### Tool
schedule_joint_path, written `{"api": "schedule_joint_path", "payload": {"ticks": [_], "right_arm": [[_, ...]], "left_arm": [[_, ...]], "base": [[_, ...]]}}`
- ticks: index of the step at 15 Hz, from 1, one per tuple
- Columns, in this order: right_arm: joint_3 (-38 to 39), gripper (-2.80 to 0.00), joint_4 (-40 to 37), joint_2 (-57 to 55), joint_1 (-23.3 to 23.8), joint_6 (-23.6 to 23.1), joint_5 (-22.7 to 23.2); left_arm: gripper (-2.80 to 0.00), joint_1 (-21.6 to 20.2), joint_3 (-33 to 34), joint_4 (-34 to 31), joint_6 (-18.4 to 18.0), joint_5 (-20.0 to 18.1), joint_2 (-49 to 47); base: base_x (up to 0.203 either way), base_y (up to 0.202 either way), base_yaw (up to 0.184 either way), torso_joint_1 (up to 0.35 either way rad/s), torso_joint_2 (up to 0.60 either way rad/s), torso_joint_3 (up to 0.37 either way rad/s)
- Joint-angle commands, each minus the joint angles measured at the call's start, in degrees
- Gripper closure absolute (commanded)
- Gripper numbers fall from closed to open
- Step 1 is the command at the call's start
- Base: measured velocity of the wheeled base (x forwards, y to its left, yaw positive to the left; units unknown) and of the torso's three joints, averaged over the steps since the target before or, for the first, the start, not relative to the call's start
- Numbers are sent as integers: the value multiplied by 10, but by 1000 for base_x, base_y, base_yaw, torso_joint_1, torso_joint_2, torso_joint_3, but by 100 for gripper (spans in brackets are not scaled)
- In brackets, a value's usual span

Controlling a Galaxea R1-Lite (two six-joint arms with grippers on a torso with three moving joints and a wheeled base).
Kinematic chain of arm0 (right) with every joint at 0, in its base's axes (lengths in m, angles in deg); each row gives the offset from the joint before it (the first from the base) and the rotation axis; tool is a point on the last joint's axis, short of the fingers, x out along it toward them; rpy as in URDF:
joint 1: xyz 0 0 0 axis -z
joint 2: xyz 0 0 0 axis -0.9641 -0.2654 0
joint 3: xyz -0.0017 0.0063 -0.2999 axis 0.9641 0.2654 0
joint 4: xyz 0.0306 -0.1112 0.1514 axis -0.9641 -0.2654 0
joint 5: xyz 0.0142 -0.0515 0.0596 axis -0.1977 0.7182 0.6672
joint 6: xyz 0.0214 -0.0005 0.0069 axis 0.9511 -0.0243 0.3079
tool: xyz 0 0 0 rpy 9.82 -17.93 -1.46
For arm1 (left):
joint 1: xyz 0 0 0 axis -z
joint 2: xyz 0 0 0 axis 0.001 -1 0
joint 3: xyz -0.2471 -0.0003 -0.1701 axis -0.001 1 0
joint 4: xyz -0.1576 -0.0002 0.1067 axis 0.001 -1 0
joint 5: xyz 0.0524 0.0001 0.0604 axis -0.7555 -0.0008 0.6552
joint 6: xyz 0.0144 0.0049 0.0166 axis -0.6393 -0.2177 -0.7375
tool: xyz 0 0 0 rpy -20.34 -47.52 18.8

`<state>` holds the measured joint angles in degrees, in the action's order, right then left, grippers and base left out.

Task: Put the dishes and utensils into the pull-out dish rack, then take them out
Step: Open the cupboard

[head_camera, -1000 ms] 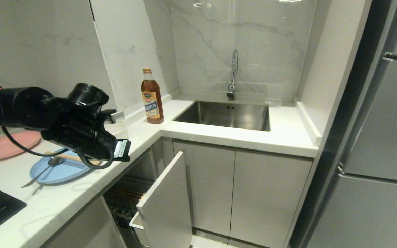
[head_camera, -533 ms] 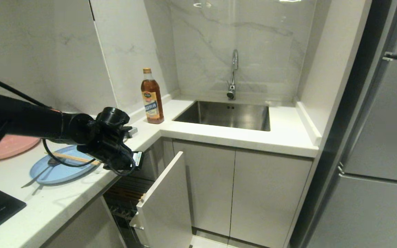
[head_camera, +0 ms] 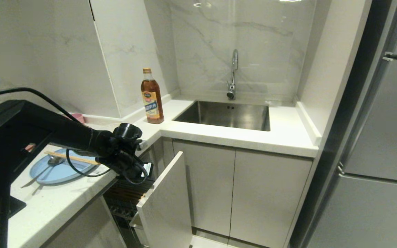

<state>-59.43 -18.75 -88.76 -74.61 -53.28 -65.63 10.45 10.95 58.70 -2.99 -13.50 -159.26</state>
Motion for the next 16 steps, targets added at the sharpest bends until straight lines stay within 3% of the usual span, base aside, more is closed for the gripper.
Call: {"api": "schedule_joint_path", "payload": {"ticks": [1, 7, 16], "right_arm": [[0, 0, 0, 0, 0, 0, 0], [0, 0, 0, 0, 0, 0, 0], [0, 0, 0, 0, 0, 0, 0]], "left_arm": [[0, 6, 0, 7, 4, 0, -17], [0, 46, -1, 15, 30, 0, -28], [0, 139, -12, 18, 66, 3, -33]], "base": [[0, 0, 0, 0, 0, 0], [0, 0, 0, 0, 0, 0], [0, 0, 0, 0, 0, 0]]}}
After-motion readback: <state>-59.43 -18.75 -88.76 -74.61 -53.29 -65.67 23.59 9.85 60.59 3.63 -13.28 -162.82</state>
